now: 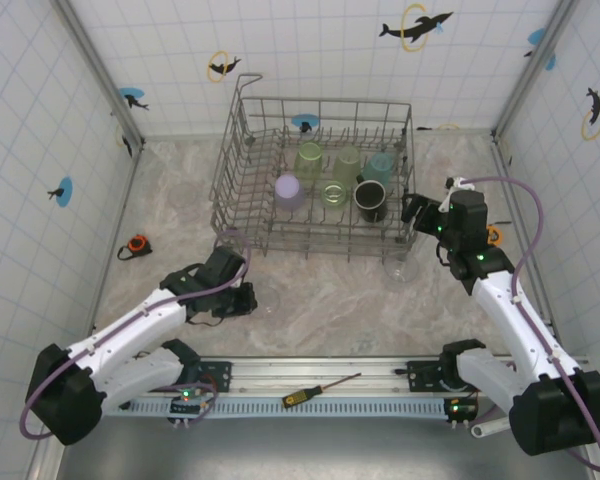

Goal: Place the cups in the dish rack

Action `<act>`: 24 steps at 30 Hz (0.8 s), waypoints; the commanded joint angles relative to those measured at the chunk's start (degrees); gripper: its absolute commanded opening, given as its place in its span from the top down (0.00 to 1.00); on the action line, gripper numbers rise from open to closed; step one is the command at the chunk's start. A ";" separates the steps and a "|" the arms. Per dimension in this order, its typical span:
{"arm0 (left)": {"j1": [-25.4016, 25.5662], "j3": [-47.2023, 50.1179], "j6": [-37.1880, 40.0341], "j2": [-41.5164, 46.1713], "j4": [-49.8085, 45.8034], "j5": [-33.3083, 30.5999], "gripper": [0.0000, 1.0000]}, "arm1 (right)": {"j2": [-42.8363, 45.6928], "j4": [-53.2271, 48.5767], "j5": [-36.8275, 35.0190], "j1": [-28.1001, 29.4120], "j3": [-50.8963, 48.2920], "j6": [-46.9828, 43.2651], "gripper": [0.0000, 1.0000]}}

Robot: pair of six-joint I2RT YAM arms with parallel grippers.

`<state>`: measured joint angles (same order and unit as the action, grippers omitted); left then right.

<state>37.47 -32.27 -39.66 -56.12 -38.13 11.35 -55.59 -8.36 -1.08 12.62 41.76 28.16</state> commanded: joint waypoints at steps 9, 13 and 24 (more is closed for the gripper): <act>0.50 -2.54 0.04 0.58 -0.32 -2.66 1.00 | -0.39 2.78 2.03 -0.04 -2.09 2.15 0.00; 0.50 -5.06 0.60 1.08 -0.94 -2.51 1.00 | -0.56 3.13 2.34 0.05 -2.46 2.72 0.00; 0.50 -15.64 2.88 -2.09 -4.30 -0.82 1.00 | -2.41 3.47 2.17 1.87 -0.12 3.92 0.00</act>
<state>37.63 -45.06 -38.35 -58.19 -40.69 9.10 -57.65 -7.03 1.19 13.93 40.53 31.53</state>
